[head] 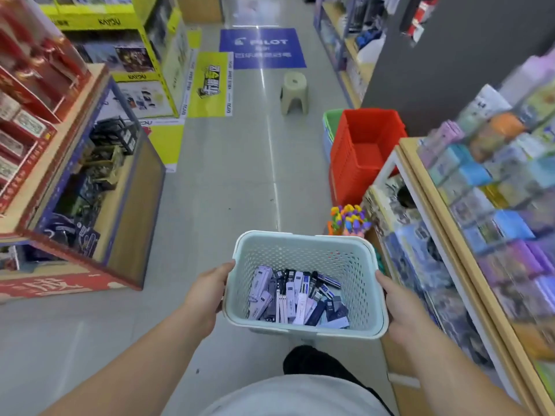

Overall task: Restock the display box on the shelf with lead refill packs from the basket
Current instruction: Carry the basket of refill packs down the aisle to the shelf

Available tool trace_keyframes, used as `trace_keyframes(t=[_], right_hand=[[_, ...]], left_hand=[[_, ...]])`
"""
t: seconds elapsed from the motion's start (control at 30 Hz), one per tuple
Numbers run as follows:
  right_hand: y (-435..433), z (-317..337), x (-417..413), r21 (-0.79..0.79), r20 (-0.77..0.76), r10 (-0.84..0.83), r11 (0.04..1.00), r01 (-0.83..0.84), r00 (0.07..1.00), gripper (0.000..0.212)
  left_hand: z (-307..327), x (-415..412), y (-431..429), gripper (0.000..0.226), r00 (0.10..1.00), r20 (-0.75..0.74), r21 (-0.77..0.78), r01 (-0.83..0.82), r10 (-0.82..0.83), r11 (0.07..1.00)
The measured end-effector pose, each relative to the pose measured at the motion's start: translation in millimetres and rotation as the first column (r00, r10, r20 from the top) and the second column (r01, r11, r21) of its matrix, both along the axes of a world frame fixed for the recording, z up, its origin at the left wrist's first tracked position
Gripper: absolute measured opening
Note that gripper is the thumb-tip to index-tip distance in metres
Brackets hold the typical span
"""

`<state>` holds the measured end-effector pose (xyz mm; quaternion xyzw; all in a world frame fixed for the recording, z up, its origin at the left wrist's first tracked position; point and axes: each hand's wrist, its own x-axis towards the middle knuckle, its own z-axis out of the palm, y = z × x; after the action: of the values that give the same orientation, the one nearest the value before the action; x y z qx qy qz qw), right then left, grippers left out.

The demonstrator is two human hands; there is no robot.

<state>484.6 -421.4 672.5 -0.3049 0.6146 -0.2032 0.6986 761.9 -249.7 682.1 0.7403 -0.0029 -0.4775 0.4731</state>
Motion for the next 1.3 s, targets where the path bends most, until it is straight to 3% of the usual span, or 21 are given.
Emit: trace_keyframes(t=[0.23,0.37,0.63,0.87,1.07,1.3], right_hand=[[-152,-3,97,-0.019,-0.027,0.092,0.995,-0.093,0.995,0.038],[-222,2,169,-0.055,-0.038,0.109,0.992,-0.111,0.993,0.031],[-349,-16,330,-0.029,-0.052,0.118,0.992,-0.120,0.992,0.034],[-445,13,476,-0.054,-0.097,0.100,0.993,-0.105,0.990,0.026],[-543,19,570,-0.097,-0.126,0.098,0.989,-0.111,0.987,0.032],[-692,-11,672,-0.094,-0.092,0.175,0.979,-0.183,0.980,0.026]], left_hand=[[20,74,-112,0.030,0.994,0.041,-0.024,-0.098,0.099,0.995],[23,128,-168,0.030,0.990,0.047,-0.047,-0.129,0.131,0.991],[-2,293,-295,0.028,0.994,0.033,-0.076,-0.099,0.102,0.992],[-3,464,-403,0.029,0.999,0.045,-0.014,0.015,-0.015,1.000],[-3,571,-515,0.025,0.998,0.067,-0.034,-0.002,0.005,0.999],[-26,668,-666,0.024,0.983,0.176,0.121,-0.077,0.055,0.990]])
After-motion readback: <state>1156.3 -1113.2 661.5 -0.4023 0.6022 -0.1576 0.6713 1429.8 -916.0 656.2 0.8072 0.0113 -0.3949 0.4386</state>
